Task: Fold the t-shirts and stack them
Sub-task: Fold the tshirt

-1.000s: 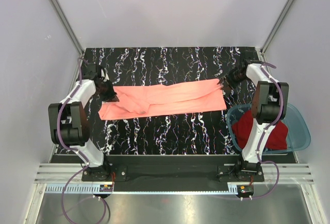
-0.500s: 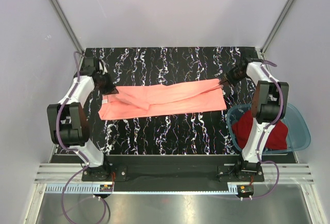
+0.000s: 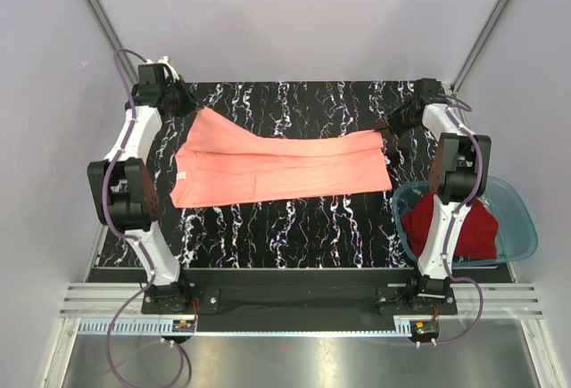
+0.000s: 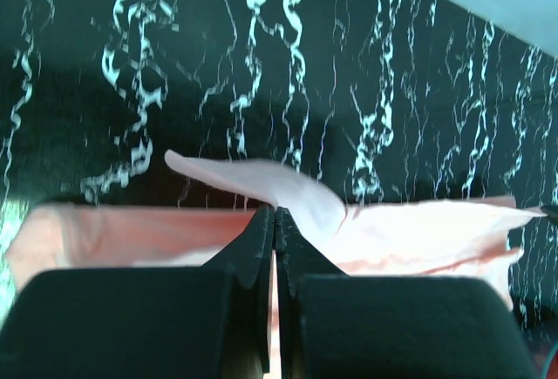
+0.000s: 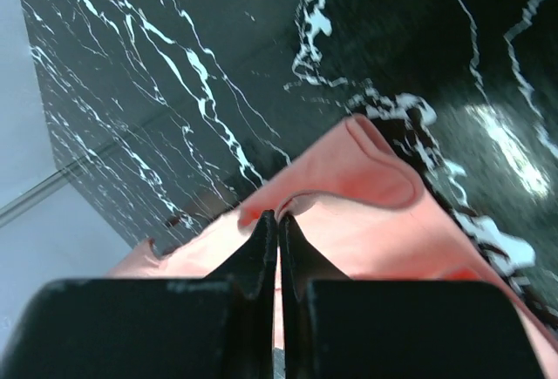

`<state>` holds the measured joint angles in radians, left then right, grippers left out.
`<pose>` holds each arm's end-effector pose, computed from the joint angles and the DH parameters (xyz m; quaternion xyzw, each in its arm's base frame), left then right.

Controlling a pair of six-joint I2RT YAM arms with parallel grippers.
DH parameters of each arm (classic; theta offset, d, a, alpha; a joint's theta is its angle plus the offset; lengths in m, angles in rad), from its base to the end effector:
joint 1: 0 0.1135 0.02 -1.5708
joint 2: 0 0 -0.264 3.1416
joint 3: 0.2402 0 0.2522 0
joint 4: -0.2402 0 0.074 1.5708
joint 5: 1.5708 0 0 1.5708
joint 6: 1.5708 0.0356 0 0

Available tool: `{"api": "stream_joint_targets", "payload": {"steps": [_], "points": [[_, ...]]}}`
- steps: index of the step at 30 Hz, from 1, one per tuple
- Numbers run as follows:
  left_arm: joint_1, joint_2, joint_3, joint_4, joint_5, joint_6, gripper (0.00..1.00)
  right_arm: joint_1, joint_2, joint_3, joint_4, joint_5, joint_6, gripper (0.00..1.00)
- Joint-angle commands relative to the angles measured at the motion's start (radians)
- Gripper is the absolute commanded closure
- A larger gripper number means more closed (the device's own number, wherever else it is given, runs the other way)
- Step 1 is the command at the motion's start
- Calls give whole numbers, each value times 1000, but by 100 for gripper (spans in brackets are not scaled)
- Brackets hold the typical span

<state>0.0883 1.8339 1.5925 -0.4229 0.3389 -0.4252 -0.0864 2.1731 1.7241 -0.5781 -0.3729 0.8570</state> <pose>0.4249 0.0257 0.3018 -0.1536 0.8759 -0.2218 0.4001 0.4711 -0.0278 0.1871 0.3858 0.8658 0.2646 0.1774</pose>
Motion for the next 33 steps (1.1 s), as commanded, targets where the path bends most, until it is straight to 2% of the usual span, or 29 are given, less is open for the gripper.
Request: {"api": "stream_joint_targets", "payload": {"steps": [1,6,20,29,33], "points": [[25,65,63,119,40,-18,100,-3,34,46,124,-72,50,100],[50,125,80,249,104,-53,100,-7,80,95,190,-86,74,100],[64,318,185,479,193,-159,100,-36,183,166,397,-165,163,99],[70,429,302,486,223,-152,100,-46,255,248,423,-202,186,98],[71,403,279,472,223,-149,100,-46,258,272,399,-218,185,99]]}}
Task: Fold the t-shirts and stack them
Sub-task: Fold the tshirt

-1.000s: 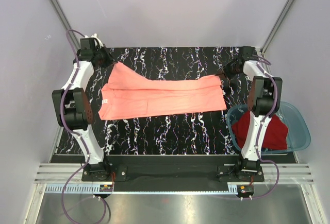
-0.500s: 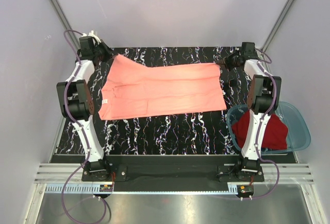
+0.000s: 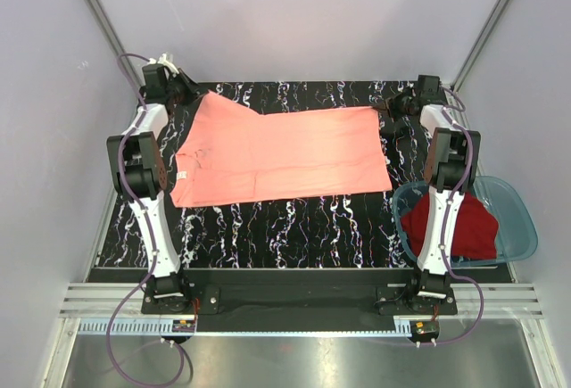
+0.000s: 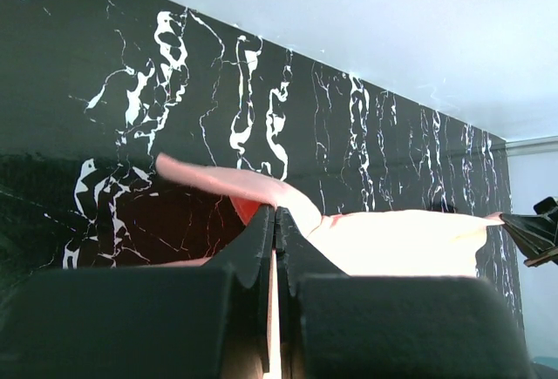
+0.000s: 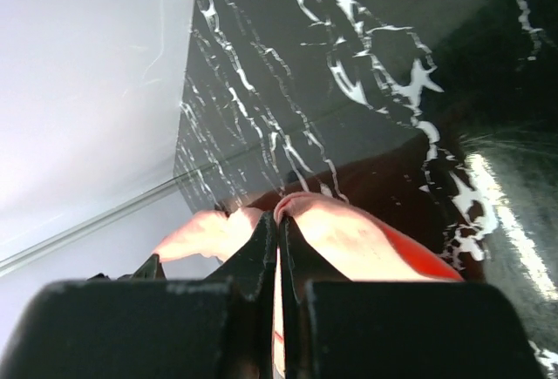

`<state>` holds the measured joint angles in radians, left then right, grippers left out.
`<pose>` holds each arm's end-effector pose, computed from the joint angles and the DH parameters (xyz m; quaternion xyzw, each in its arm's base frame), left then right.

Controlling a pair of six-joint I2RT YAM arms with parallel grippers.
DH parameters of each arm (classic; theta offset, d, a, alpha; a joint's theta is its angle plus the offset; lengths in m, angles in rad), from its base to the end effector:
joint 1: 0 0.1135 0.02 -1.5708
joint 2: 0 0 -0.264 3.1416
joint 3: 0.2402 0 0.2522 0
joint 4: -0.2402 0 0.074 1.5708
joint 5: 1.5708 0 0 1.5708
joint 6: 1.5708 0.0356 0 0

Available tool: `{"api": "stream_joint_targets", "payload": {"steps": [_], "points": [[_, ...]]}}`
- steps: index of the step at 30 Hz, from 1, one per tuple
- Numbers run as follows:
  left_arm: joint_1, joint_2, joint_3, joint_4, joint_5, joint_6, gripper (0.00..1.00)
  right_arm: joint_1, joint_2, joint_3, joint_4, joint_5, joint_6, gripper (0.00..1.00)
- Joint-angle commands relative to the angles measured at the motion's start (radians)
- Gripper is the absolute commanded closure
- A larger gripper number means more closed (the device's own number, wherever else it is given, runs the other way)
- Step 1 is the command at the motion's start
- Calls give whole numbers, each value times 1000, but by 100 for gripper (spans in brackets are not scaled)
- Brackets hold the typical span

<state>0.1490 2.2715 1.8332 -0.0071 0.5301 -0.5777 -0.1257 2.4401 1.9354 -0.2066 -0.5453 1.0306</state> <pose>0.5288 0.0612 0.2206 -0.1595 0.8127 -0.3260 0.4559 0.5422 -0.0499 0.1498 0.3845 0.7945 0.3956 0.2539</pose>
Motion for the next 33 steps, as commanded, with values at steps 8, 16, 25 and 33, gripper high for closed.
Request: {"api": "stream_joint_targets", "payload": {"steps": [8,16,25,33], "points": [[12,-182,-87,-97,-2,114,100,-11,-72,57,-163,-59,-44,100],[24,-210,-81,-211,-25,176,100,-23,-41,92,-150,-84,-63,100],[27,-205,-68,-235,4,142,100,-22,-51,93,-189,-107,-30,100],[27,-286,-135,-415,-16,162,100,-23,-174,-94,-224,-150,-81,100]]}}
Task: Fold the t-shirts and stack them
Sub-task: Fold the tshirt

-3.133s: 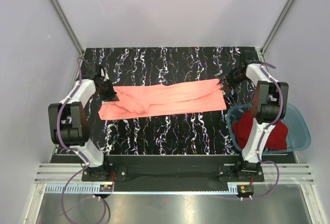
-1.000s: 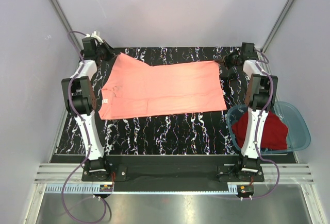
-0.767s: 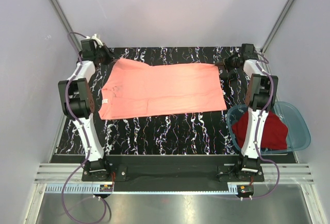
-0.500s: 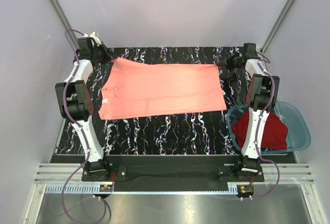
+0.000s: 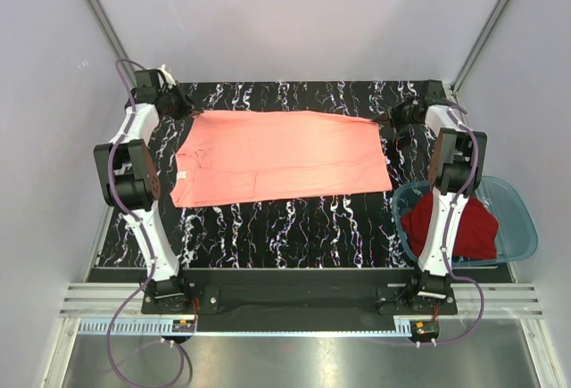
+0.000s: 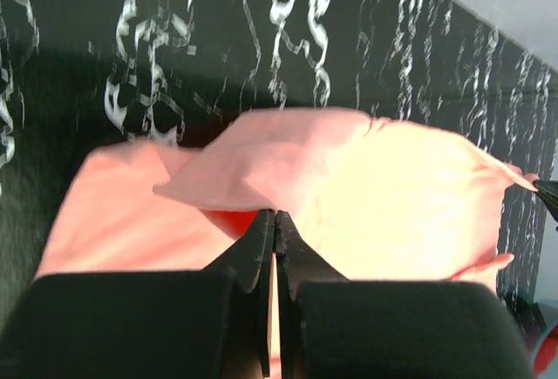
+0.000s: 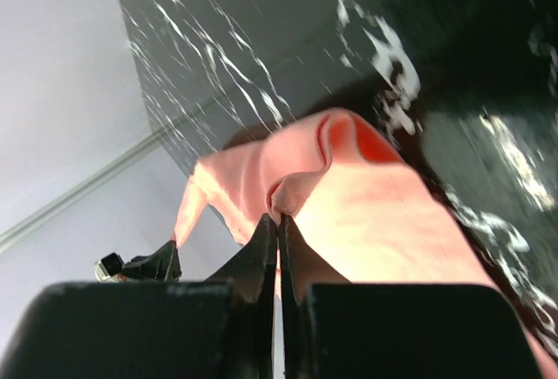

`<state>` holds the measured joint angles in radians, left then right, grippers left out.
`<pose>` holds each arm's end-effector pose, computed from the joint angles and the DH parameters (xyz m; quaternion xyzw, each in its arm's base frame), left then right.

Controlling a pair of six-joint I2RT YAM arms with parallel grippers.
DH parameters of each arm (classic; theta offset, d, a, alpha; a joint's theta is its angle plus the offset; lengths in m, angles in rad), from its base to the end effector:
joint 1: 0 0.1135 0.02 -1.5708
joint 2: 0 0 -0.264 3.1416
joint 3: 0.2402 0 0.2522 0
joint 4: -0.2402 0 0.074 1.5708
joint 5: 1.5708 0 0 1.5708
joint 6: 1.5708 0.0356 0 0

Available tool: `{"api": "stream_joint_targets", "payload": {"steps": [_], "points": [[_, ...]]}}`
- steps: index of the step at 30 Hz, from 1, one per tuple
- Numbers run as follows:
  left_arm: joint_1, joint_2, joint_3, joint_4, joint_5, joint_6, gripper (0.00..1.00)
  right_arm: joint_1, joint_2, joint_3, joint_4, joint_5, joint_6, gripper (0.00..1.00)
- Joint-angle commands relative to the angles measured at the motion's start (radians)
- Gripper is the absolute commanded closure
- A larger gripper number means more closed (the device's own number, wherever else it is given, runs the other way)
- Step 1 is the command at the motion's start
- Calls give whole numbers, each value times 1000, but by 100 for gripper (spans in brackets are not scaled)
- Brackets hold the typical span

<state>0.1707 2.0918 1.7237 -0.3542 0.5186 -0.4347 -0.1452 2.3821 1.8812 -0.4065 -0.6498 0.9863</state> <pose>0.4763 0.0642 0.2409 -0.1618 0.8723 -0.2840 0.3637 0.5158 -0.0537 0.1496 0.3926 0.8121 0.4015 0.1585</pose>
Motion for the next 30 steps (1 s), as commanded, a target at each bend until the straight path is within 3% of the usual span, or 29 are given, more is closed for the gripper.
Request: {"api": "stream_joint_targets", "payload": {"steps": [1,9,30], "points": [[6,-122,-50,-83,-15,27,100,-4,-124,-77,-25,-48,-49,100],[9,-231,-234,-149,-115,70,100,-5,-185,-166,-61,-36,-124,100],[33,-312,-342,-224,-239,103,100,-62,-244,-261,-127,13,-219,100]]}}
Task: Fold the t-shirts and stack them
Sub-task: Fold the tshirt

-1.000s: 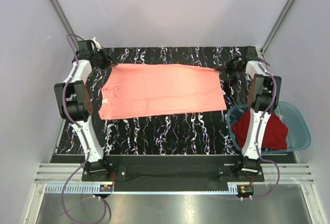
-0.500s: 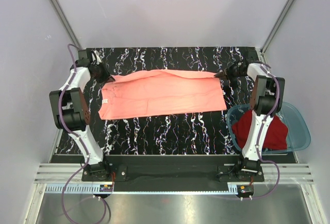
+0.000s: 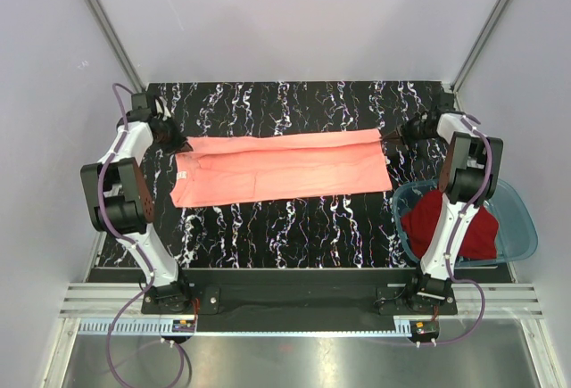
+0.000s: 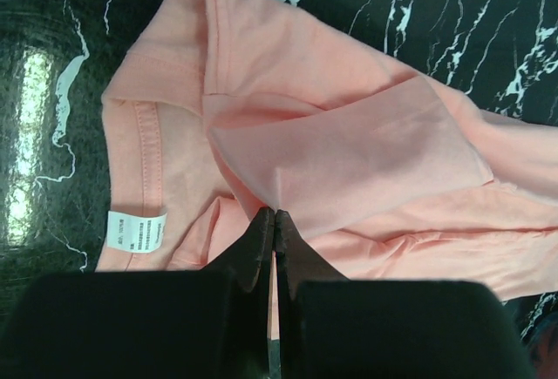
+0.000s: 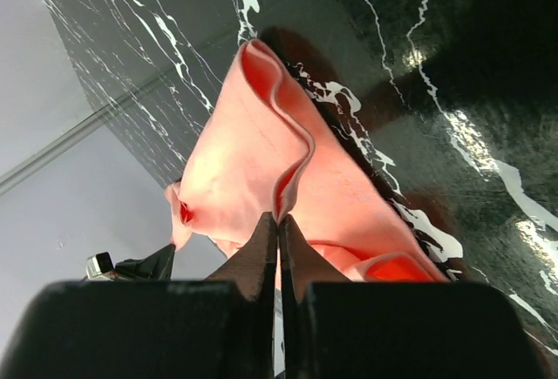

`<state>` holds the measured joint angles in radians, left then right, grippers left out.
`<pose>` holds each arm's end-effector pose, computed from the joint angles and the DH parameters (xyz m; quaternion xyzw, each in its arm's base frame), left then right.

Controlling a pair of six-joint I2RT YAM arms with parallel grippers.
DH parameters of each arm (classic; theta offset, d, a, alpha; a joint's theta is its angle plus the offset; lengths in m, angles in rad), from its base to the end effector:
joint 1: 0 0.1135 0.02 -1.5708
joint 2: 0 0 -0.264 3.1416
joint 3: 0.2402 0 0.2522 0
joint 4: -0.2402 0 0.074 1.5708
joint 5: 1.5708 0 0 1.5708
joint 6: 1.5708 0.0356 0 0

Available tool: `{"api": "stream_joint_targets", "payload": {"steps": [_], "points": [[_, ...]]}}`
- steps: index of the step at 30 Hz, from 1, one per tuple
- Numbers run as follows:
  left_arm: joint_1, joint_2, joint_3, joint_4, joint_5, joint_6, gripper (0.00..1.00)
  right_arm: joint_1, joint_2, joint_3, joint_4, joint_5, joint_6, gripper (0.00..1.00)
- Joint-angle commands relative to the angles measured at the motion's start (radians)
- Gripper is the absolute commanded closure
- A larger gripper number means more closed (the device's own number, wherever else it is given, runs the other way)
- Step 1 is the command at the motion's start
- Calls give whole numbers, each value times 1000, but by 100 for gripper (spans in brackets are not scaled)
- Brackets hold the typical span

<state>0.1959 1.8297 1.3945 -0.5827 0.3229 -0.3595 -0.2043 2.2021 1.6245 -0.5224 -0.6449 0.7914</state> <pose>0.3863 0.0651 0.2281 -0.2181 0.9252 -0.1761 0.2559 0.4550 -0.0724 0.1518 0.3755 0.8456 0.3590 0.1226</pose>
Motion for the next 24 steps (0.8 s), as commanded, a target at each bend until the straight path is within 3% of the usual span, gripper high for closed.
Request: {"api": "stream_joint_targets", "payload": {"steps": [1,24], "points": [[8,-50,-17,6,-45,28,100,-3,-64,-8,-13,7,-26,100],[10,-41,-63,-9,-73,37,100,-3,-73,-89,-14,18,-55,100]]}}
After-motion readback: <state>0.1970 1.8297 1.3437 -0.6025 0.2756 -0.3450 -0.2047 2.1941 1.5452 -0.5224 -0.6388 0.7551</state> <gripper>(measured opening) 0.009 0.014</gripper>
